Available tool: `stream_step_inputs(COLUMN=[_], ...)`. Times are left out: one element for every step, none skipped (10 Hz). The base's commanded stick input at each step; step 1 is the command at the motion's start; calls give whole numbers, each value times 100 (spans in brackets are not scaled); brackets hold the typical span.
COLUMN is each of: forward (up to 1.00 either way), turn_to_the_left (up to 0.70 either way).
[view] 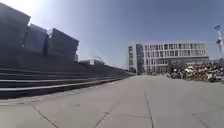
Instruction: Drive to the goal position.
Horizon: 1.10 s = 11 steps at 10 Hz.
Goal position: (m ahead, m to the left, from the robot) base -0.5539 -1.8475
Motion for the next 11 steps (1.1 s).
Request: stream_step_inputs(forward=[100, 100, 100, 100, 100, 100, 100, 100, 100, 100, 100], turn_to_the_left=[2, 2, 2, 2, 2, -30, -38, -38, -38, -38, -38])
